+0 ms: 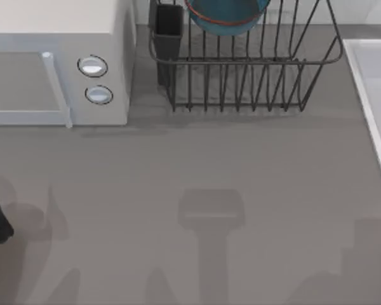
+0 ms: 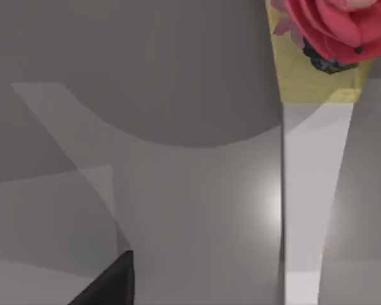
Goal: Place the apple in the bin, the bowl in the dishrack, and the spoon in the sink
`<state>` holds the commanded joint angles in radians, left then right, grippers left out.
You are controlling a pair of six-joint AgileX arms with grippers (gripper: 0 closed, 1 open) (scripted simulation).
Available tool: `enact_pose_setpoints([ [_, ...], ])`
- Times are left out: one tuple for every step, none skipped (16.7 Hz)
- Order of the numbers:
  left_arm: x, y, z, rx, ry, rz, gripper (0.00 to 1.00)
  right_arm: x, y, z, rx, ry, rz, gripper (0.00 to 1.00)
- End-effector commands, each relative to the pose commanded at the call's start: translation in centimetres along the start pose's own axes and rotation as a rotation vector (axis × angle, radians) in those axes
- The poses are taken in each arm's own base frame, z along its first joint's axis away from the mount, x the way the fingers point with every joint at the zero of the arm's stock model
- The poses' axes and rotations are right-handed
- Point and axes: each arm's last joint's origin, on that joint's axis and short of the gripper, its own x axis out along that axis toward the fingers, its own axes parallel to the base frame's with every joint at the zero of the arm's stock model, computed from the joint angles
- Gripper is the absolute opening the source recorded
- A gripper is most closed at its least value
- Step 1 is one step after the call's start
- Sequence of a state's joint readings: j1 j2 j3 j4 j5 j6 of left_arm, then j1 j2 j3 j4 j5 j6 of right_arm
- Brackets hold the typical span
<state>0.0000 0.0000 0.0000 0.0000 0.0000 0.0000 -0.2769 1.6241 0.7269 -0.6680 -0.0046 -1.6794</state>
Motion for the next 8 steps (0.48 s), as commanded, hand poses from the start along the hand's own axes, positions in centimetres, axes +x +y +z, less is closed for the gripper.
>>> enact_pose_setpoints([
  [0.0,0.0,0.0,0.0,0.0,0.0,1.0,0.77,0.16,0.01,0.0,0.0,0.003,1.0],
  [0.0,0.0,0.0,0.0,0.0,0.0,1.0,1.32,0.3,0.02,0.0,-0.001,0.007,1.0],
  [0.0,0.0,0.0,0.0,0.0,0.0,1.0,1.64,0.39,0.02,-0.001,-0.001,0.009,1.0],
  [0.0,0.0,0.0,0.0,0.0,0.0,1.0,1.7,0.41,0.03,0.0,-0.001,0.009,1.0],
  [0.0,0.0,0.0,0.0,0.0,0.0,1.0,1.7,0.41,0.03,0.0,-0.001,0.009,1.0],
  [0.0,0.0,0.0,0.0,0.0,0.0,1.0,1.7,0.41,0.03,0.0,-0.001,0.009,1.0],
  [0.0,0.0,0.0,0.0,0.0,0.0,1.0,1.7,0.41,0.03,0.0,-0.001,0.009,1.0],
  [0.0,0.0,0.0,0.0,0.0,0.0,1.0,1.7,0.41,0.03,0.0,-0.001,0.009,0.92],
])
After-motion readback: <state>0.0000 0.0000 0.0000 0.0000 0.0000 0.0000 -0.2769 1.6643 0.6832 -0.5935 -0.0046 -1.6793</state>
